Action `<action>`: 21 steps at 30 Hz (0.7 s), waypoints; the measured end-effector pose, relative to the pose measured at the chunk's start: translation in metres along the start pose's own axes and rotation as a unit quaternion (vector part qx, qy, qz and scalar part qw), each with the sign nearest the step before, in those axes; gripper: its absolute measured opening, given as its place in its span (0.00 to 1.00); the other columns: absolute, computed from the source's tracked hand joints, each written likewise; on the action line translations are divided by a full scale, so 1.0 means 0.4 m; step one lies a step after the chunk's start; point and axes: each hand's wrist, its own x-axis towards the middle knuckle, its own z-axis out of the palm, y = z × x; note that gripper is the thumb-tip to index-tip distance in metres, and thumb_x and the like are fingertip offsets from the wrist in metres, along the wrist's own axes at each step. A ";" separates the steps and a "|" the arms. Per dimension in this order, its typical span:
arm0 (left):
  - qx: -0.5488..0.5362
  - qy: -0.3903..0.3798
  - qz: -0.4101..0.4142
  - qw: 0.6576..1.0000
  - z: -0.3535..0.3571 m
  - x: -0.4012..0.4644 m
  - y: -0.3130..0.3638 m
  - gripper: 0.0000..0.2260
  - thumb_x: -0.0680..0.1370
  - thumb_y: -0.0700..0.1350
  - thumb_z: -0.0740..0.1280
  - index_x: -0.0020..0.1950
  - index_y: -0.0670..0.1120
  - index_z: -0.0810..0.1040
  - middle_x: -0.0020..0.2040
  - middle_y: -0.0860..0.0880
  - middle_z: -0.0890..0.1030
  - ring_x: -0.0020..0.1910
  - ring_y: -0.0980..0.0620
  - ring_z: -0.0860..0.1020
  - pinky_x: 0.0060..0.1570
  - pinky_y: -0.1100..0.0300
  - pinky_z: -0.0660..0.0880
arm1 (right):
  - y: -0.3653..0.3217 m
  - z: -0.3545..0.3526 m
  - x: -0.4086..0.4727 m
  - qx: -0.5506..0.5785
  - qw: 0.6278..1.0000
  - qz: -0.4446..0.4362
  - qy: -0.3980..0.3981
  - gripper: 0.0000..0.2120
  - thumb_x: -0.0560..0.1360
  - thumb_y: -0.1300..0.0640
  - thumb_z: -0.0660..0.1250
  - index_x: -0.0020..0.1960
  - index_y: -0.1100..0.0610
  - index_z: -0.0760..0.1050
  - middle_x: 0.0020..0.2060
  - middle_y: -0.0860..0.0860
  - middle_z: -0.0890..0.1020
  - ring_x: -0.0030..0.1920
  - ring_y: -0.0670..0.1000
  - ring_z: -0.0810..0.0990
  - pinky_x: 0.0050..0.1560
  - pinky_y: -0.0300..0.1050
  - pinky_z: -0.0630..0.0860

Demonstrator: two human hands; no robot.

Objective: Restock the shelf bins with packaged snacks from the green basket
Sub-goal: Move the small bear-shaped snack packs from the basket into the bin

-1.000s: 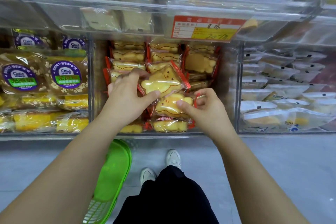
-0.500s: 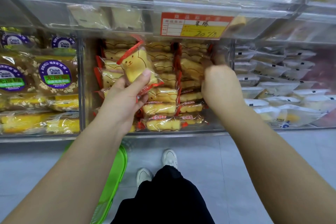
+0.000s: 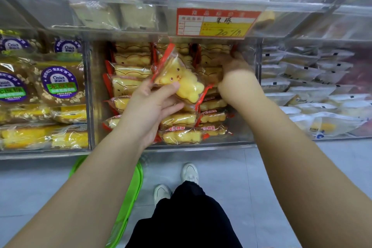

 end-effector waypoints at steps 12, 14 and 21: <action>0.575 0.026 0.212 0.789 0.064 0.067 0.013 0.21 0.73 0.35 0.66 0.65 0.43 0.72 0.57 0.44 0.76 0.60 0.44 0.72 0.54 0.61 0.67 | 0.069 -0.099 -0.102 0.105 0.990 -0.070 0.069 0.19 0.70 0.51 0.72 0.57 0.56 0.71 0.43 0.49 0.74 0.42 0.48 0.72 0.41 0.40 0.65; 0.587 0.022 0.231 0.776 0.077 0.093 0.022 0.25 0.71 0.32 0.64 0.67 0.47 0.70 0.63 0.42 0.74 0.65 0.43 0.68 0.62 0.55 0.66 | 0.064 -0.094 -0.105 0.046 0.993 -0.083 0.063 0.18 0.71 0.55 0.70 0.58 0.57 0.69 0.46 0.55 0.76 0.43 0.53 0.73 0.41 0.42 0.66; 0.719 -0.013 0.185 0.670 0.101 0.211 0.032 0.24 0.76 0.39 0.65 0.68 0.59 0.68 0.65 0.44 0.75 0.62 0.41 0.73 0.58 0.51 0.72 | 0.024 -0.053 -0.117 -0.131 0.988 -0.071 0.029 0.13 0.72 0.69 0.63 0.56 0.61 0.71 0.42 0.57 0.70 0.47 0.59 0.76 0.37 0.46 0.66</action>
